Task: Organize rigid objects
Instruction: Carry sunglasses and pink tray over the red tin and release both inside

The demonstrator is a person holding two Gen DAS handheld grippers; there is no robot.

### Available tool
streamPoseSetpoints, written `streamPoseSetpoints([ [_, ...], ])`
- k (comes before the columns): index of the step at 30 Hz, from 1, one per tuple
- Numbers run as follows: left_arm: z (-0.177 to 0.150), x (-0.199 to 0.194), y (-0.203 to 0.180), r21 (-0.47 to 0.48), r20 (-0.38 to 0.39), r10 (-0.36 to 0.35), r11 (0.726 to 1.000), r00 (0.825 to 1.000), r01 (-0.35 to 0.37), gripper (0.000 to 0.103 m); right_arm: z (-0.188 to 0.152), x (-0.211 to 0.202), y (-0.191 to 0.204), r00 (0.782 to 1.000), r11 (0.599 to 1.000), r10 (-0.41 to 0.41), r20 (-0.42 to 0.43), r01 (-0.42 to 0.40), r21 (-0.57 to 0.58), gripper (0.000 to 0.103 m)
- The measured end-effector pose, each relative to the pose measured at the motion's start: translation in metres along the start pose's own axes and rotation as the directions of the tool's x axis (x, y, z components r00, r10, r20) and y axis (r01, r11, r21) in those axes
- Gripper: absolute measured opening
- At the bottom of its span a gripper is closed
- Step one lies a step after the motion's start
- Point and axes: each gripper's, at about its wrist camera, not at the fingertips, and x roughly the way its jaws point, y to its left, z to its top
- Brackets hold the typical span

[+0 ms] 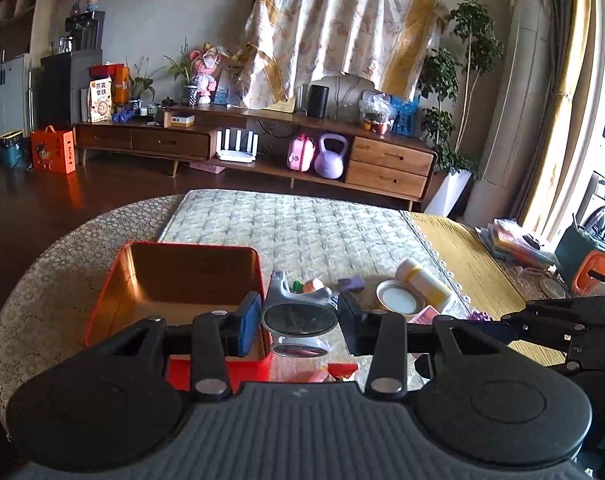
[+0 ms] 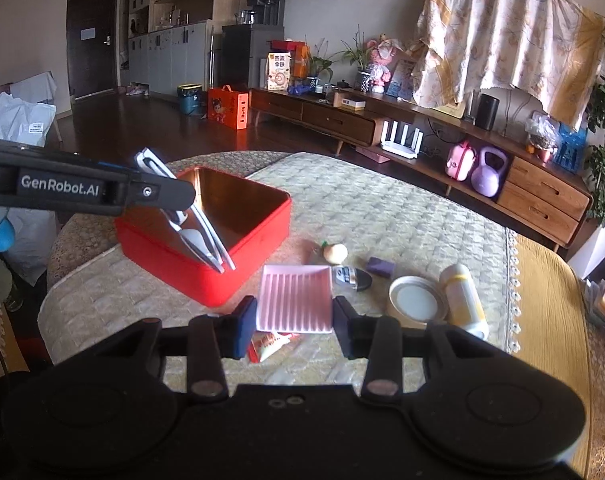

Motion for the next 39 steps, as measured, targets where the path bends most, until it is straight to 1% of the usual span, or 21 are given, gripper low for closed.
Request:
streamPoseSetpoints([
  [4, 0.015, -0.001, 0.018, -0.017, 0.038, 0.046, 0.999, 0.998, -0.046, 0.041, 0.019, 0.015, 0.010, 1.000, 1.000, 0.024, 0.003, -0.024, -0.018, 0.040],
  [9, 0.029, 0.008, 0.043, -0.050, 0.057, 0.099, 0.994, 0.993, -0.096, 0.041, 0.042, 0.039, 0.026, 0.999, 0.998, 0.036, 0.000, -0.036, -0.050, 0.040],
  [12, 0.036, 0.024, 0.059, -0.070, 0.038, 0.119, 0.991, 0.992, -0.116, 0.041, 0.054, 0.058, 0.033, 0.999, 0.998, 0.044, -0.013, -0.044, -0.052, 0.040],
  [18, 0.041, 0.056, 0.082, -0.060, 0.019, 0.163, 0.985, 0.986, -0.162, 0.041, 0.067, 0.098, 0.049, 0.997, 0.995, 0.065, -0.052, -0.069, -0.078, 0.040],
  [24, 0.043, 0.090, 0.097, -0.053, 0.000, 0.173, 0.983, 0.985, -0.173, 0.041, 0.074, 0.142, 0.064, 0.988, 0.988, 0.087, -0.129, -0.103, -0.120, 0.040],
  [29, 0.042, 0.120, 0.107, -0.056, -0.035, 0.191, 0.980, 0.981, -0.193, 0.041, 0.081, 0.173, 0.073, 0.978, 0.984, 0.109, -0.177, -0.132, -0.123, 0.040],
  [32, 0.041, 0.131, 0.118, -0.083, -0.055, 0.181, 0.979, 0.982, -0.185, 0.041, 0.078, 0.185, 0.077, 0.975, 0.982, 0.105, -0.195, -0.133, -0.137, 0.040],
  [34, 0.038, 0.135, 0.121, -0.092, -0.066, 0.171, 0.980, 0.983, -0.177, 0.041, 0.076, 0.190, 0.076, 0.973, 0.982, 0.113, -0.203, -0.140, -0.124, 0.040],
  [39, 0.030, 0.143, 0.125, -0.085, -0.097, 0.160, 0.982, 0.982, -0.169, 0.041, 0.072, 0.197, 0.076, 0.967, 0.978, 0.134, -0.215, -0.164, -0.126, 0.040],
])
